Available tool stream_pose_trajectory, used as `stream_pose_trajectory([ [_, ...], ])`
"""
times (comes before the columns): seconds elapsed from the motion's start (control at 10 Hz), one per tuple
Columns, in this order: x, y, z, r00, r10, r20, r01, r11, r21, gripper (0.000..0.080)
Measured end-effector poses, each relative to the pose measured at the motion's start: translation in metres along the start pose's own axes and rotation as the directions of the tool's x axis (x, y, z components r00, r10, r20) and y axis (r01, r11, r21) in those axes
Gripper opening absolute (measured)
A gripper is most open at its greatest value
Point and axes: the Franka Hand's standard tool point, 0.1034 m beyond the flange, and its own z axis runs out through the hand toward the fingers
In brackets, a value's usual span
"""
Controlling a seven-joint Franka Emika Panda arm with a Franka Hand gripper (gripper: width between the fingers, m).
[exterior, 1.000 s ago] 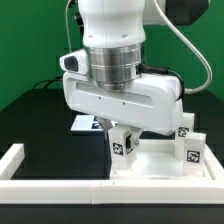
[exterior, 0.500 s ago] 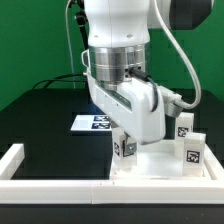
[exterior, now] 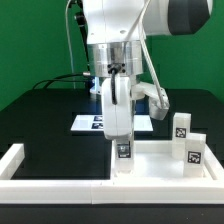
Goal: Assemble square table
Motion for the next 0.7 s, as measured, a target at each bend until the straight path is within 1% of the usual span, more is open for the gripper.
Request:
stream_pose_trajectory([
  [0.1,-0.0019,-0.0002,-0.0007,0.995,-0.098,-0.001,0.098,0.995,-0.012,0.0459],
  [0.2,-0.0045,-0.0022,-0.002,0.975,-0.222,-0.013,0.222,0.974,-0.035,0.0602],
  [0.3,-0.0064,-0.0049,-0.0035,0.908,-0.417,-0.037,0.415,0.908,-0.06,0.0635],
  [0.6,-0.0046,-0.0046,-0.0032,0.798,-0.602,-0.025,0.6,0.798,-0.067,0.0649],
  [0.7,-0.0039,-0.0049,-0.0035,0.74,-0.673,-0.025,0.67,0.739,-0.074,0.0649],
])
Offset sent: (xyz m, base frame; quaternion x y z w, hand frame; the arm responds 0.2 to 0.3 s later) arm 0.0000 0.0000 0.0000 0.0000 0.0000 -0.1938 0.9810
